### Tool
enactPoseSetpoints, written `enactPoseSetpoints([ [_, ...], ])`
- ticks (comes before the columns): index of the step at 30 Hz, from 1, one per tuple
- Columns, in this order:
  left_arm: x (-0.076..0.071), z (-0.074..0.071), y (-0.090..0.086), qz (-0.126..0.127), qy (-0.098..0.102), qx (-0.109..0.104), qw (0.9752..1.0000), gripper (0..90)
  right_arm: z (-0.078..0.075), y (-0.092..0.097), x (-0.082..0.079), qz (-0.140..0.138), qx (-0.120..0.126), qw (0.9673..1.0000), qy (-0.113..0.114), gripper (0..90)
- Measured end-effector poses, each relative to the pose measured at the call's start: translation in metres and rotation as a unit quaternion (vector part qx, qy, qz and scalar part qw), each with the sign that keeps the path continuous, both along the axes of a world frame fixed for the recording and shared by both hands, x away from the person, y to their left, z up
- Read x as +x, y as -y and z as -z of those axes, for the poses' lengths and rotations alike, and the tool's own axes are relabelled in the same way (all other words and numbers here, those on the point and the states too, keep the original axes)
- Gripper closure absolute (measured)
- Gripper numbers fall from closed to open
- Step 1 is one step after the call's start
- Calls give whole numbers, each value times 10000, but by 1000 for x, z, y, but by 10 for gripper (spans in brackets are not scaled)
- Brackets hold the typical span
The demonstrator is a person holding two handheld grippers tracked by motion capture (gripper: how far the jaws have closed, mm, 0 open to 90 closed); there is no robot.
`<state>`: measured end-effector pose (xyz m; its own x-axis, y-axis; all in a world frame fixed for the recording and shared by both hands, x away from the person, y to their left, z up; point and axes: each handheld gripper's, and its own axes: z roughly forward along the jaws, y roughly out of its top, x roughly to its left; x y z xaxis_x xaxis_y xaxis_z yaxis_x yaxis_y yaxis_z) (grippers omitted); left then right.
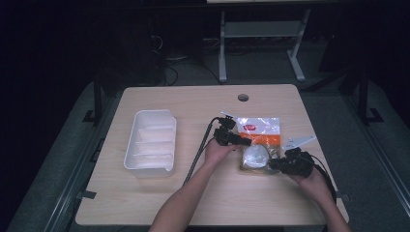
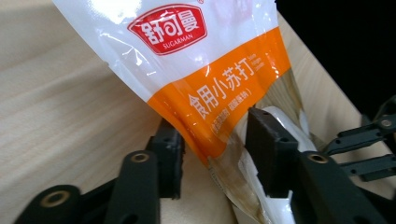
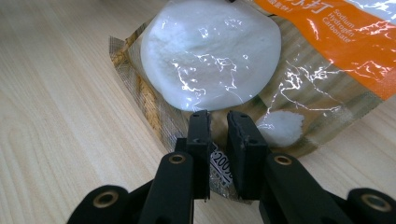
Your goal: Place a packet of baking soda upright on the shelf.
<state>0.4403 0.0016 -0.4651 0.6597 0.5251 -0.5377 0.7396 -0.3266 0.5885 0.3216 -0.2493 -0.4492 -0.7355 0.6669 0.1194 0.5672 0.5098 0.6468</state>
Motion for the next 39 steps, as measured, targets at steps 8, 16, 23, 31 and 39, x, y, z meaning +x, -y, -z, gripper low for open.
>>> enactPoseSetpoints([
  [8,-6,-9,1,235,246,16,9994,839,0,-1,-1,-34,-97,9999,15,742],
  [16,-14,-23,1,497,486,-131,9975,890,-10,8,-7,152,-107,9996,206,597],
  [23,-24,-33,-5,604,677,-258,9955,891,-17,30,-13,524,293,9975,384,486],
  [31,-38,-41,-14,769,907,-328,9924,889,-17,36,-14,500,517,9961,509,405],
  [39,-51,-45,-19,1035,1110,-340,9878,887,-20,33,-13,319,726,9953,559,428],
])
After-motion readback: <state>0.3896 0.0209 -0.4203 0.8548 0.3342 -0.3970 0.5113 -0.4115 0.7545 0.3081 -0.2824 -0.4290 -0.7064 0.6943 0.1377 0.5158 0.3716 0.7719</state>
